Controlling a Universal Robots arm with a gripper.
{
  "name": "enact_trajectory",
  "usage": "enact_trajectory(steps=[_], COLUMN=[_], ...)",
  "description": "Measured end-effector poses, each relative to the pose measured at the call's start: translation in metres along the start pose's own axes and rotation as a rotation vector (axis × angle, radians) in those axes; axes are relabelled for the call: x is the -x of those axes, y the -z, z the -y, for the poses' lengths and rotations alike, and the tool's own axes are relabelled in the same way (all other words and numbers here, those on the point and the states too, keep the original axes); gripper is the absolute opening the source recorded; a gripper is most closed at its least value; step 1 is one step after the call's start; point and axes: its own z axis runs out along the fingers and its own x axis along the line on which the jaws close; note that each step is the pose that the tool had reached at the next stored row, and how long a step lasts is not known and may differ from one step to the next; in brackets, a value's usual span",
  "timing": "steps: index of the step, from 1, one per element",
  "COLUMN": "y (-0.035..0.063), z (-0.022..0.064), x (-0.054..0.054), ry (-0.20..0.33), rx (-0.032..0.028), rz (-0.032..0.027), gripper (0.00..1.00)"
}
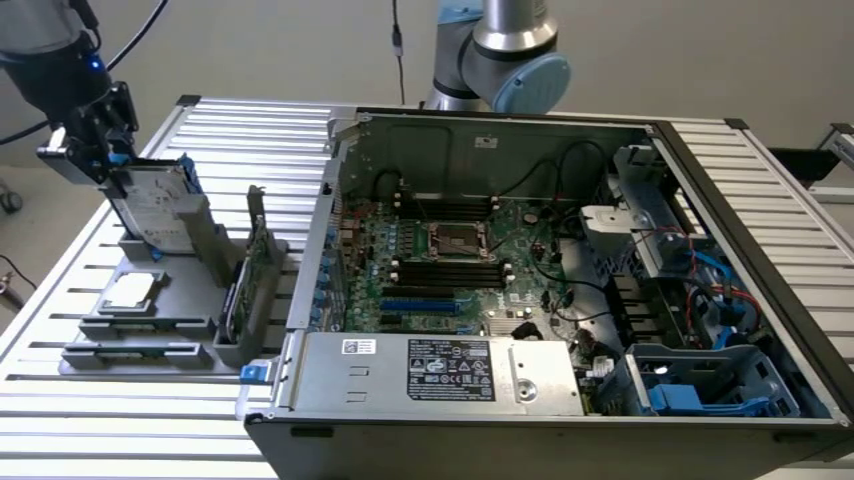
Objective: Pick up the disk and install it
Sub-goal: 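Pick up the disk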
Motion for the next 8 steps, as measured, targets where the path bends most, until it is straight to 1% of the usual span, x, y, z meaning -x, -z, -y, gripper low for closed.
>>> enact_trajectory(steps=[4, 8], y=[-0.0008, -0.0010], z=[0.0005, 0.0005], x=[0.0014, 0.0025], ry=[0.000, 0.000], rx=[0.0046, 0.0060], rz=[0.0001, 0.0002], gripper=[0.54, 0.54])
